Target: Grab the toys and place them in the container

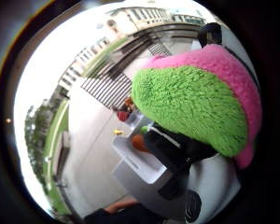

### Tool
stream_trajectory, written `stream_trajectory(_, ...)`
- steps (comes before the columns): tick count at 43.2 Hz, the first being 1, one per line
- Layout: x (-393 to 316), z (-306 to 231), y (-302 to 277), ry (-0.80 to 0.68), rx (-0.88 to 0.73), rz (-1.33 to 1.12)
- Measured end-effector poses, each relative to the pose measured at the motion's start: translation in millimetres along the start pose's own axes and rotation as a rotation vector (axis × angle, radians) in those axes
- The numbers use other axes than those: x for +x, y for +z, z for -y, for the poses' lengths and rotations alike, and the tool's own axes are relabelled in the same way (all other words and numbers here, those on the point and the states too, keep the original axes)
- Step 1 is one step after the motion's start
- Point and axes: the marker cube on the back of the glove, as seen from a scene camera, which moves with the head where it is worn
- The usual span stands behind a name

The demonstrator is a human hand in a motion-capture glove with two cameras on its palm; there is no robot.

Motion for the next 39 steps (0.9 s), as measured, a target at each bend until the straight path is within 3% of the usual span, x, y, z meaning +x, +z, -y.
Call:
stream_trajectory(5,6,-3,16,-0.125,-0.012,0.031)
stream_trajectory(10,-25,-1,31,-0.148,-0.016,0.139)
stream_trajectory(16,-46,-4,53,-0.192,-0.039,0.105)
stream_trajectory(35,-31,-15,88,-0.025,-0.215,0.091)
stream_trajectory(39,-7,-14,79,0.093,-0.229,0.098)
